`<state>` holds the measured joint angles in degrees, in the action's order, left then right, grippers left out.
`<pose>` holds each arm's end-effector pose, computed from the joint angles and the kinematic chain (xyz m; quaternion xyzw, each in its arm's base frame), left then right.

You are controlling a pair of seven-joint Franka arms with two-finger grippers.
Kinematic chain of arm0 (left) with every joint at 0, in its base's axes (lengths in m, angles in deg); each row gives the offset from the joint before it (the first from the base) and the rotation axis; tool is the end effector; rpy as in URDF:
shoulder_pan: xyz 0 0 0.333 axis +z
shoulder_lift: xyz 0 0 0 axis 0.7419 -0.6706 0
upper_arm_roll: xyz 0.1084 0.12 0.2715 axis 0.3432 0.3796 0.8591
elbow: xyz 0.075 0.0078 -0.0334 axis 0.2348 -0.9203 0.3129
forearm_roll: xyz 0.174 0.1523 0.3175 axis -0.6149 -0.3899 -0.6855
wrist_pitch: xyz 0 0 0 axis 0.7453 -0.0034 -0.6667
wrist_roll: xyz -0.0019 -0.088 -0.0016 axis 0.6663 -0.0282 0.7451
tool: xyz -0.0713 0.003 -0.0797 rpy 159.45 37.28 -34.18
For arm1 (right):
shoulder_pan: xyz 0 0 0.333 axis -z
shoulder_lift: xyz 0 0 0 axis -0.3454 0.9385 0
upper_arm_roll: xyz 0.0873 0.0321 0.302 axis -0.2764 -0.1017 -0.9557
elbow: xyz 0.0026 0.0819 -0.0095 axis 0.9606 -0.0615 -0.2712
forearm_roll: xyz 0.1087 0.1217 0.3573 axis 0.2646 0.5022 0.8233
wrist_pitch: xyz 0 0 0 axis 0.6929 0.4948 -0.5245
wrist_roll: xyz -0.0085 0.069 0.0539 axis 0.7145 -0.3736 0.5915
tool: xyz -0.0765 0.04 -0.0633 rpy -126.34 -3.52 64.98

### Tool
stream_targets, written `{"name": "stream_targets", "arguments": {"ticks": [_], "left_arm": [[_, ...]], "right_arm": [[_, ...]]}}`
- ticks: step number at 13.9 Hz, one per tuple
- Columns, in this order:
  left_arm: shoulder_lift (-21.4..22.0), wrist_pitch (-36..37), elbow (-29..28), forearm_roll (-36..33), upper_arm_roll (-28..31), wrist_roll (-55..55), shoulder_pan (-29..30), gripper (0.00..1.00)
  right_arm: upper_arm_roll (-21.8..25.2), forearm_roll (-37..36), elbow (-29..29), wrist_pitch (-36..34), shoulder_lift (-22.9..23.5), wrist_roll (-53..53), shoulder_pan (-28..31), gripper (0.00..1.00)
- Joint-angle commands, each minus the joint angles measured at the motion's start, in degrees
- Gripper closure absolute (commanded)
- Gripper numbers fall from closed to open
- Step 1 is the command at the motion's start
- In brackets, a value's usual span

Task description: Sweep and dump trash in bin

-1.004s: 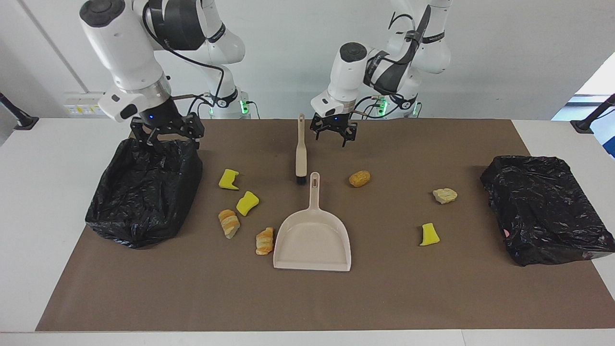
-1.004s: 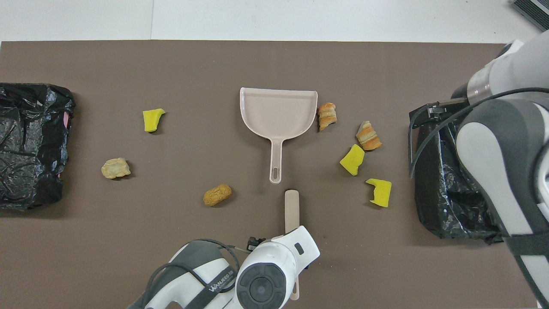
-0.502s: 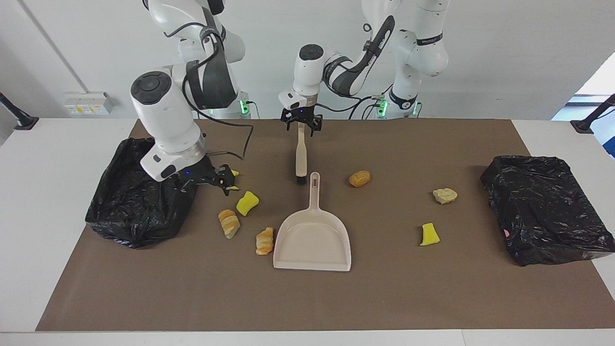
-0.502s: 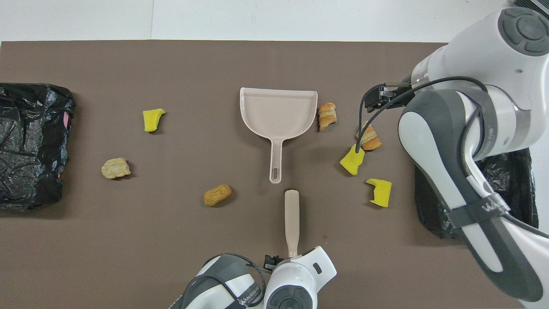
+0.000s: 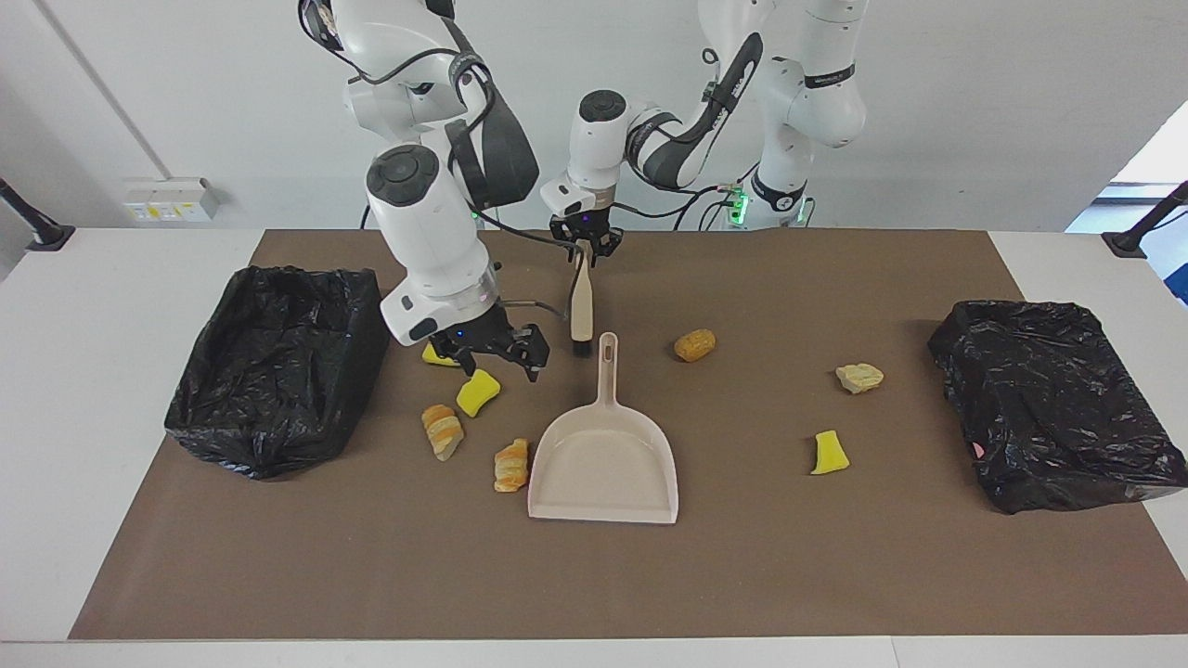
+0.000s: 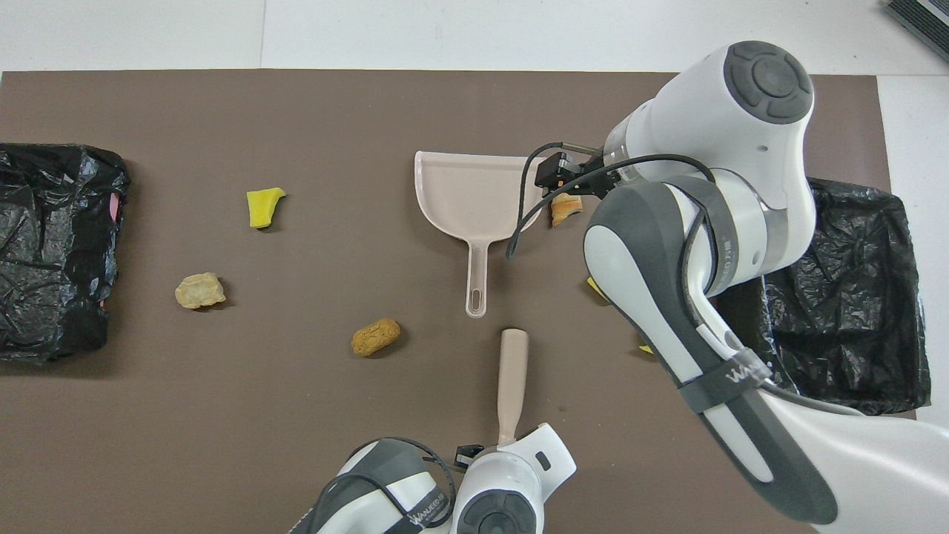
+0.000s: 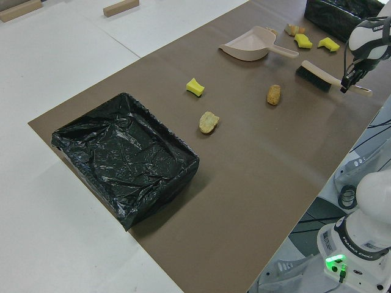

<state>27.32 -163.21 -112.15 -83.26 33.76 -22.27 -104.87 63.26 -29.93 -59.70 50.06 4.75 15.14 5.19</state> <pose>0.2576 -0.4637 0.3354 0.9891 -0.1383 -0.0006 0.0505 0.6452 0.2243 0.4718 -0.9876 0.1237 -0.0030 0.0970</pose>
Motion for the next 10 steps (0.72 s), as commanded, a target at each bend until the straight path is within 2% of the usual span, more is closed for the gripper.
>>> {"name": "stream_targets", "arguments": {"ticks": [1,6,9,10], "left_arm": [[2.7,2.0,-1.2,-2.1,0.9,0.7,1.0,1.00],[9.2,14.5,-1.0,-3.0,1.0,0.8,7.4,1.00],[12.9,19.0,-1.2,-5.0,0.9,0.0,14.8,1.00],[13.8,19.7,-1.1,-5.0,0.9,-2.8,17.4,1.00]], "right_arm": [[-0.4,2.2,1.3,0.6,2.0,-2.8,-1.7,0.00],[-0.4,2.2,0.7,3.1,5.1,-4.7,-5.2,0.00],[-0.4,2.2,0.1,4.8,5.7,-4.7,-5.6,0.00],[-0.4,2.0,-1.7,5.1,5.5,-4.7,-6.2,0.00]]}}
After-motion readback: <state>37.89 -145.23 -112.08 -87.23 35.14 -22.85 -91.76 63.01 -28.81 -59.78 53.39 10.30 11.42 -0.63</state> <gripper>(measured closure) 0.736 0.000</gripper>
